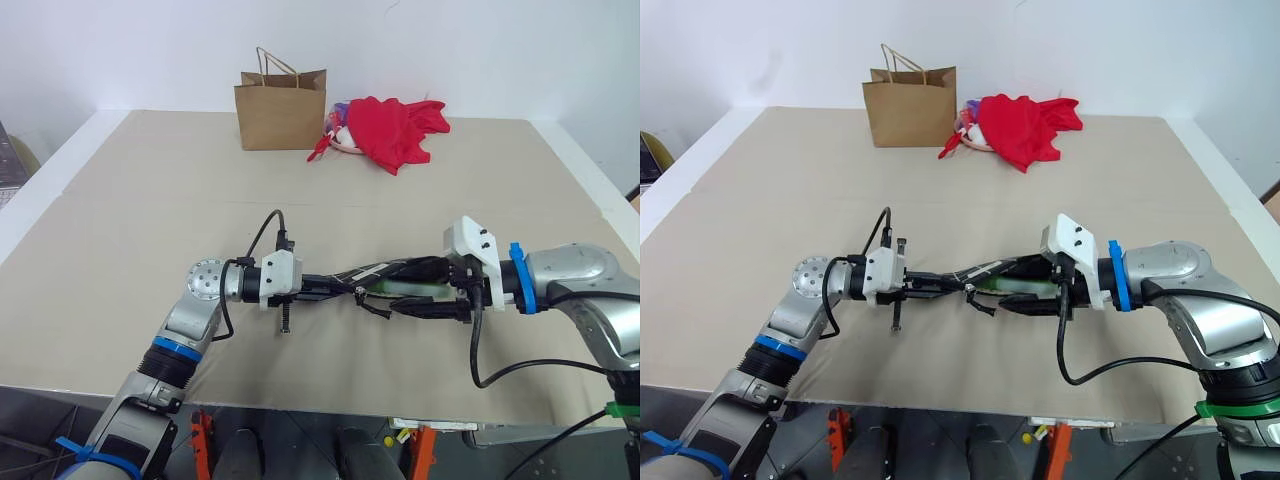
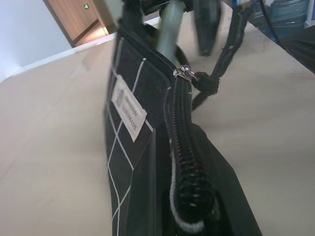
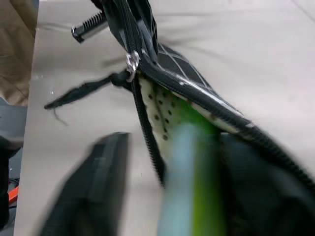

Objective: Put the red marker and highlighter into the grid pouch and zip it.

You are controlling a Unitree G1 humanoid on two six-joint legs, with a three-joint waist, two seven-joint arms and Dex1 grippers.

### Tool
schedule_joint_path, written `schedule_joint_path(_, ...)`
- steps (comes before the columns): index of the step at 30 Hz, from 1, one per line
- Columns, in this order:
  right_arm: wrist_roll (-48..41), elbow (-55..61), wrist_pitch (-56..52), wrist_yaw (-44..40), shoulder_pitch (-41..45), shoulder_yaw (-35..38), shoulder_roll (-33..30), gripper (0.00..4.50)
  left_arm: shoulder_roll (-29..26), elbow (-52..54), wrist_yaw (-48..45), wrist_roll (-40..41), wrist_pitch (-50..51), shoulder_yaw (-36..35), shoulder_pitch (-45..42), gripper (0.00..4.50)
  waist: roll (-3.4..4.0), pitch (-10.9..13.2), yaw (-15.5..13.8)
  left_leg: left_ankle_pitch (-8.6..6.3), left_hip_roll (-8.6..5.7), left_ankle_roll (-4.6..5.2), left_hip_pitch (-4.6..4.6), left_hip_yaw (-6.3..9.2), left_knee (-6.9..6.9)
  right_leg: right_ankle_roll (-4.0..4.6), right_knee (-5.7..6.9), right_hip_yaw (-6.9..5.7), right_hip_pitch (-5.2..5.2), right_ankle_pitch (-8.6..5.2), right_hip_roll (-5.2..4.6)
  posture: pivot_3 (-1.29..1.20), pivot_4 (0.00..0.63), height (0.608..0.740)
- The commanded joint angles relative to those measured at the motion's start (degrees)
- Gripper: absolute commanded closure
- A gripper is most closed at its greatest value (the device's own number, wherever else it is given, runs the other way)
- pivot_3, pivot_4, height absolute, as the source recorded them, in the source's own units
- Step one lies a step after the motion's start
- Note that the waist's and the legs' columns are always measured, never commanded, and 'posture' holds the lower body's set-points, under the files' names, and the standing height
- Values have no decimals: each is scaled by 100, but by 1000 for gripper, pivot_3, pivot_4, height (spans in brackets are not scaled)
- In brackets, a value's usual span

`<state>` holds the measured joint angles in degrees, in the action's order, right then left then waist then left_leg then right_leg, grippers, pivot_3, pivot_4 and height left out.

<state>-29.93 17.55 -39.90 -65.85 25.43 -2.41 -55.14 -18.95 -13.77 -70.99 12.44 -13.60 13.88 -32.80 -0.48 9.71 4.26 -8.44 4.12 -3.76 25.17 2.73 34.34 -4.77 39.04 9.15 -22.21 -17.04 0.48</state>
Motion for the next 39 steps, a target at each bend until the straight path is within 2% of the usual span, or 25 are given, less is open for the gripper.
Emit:
schedule_joint_path(1,-7,164,211,-32,-30,159,-2,19,-14,229,8,70,-12,4,-12,4500,0,0,-1,0,0,0,0,0,0,0,0,0,0,0,0,0,150,740)
schedule_joint_path(4,-424,890,1020,-843,-1033,800,-146,19,-80,109,-7,61,-53,-49,-57,4500,-2,0,-47,0,0,1,1,6,-3,-1,0,-6,1,-4,0,0,150,740)
schedule_joint_path(9,-222,1309,2111,-1167,-1801,1013,-42,19,-104,-14,-39,60,-94,-64,-144,4500,-1,0,-72,-5,-1,5,3,13,-1,2,-1,-13,5,-14,0,0,150,740)
schedule_joint_path(12,-41,1275,2649,-915,-1712,940,263,19,-93,-74,-64,51,-120,-66,-183,4500,-3,1,-55,0,-1,0,-5,17,0,4,1,-14,7,-3,2,0,150,740)
schedule_joint_path(19,806,479,3240,-268,-887,425,810,19,-52,-102,-115,67,-126,-53,-206,4500,-13,6,-8,32,-1,-48,-5,20,2,16,0,-12,7,10,2,0,150,740)
schedule_joint_path(23,1241,128,3908,-285,-802,131,940,19,-33,-87,-102,51,-132,-49,-206,4500,-13,6,-10,32,-1,-48,-2,22,-5,1,0,-12,6,15,2,0,150,740)
schedule_joint_path(32,1344,53,4438,-311,-729,-144,1087,19,-61,-31,-84,37,-127,-56,-166,4500,-13,6,-15,31,-2,-46,-2,38,-27,8,0,-26,4,2,5,0,150,740)
schedule_joint_path(35,1371,40,4696,-331,-648,-186,1139,787,-60,-14,-79,35,-118,-50,-157,4500,-13,6,-14,31,-3,-47,-2,38,-24,8,0,-26,6,4,4,0,150,740)
schedule_joint_path(37,1387,-7,4890,-428,-668,-231,1122,1672,-52,-14,-70,36,-116,-48,-160,4500,-13,6,-14,32,-3,-48,-2,38,-21,8,0,-26,8,6,4,0,150,740)
schedule_joint_path(38,1404,-39,4969,-462,-687,-250,1111,2365,-50,-17,-67,35,-119,-49,-162,4500,-13,6,-14,32,-3,-48,-3,41,-21,8,0,-27,9,6,4,0,150,740)
schedule_joint_path(39,1417,-65,5026,-502,-697,-264,1093,2852,-48,-15,-65,30,-123,-45,-163,4500,-13,6,-14,32,-3,-48,-3,41,-21,8,0,-28,9,6,4,0,150,740)
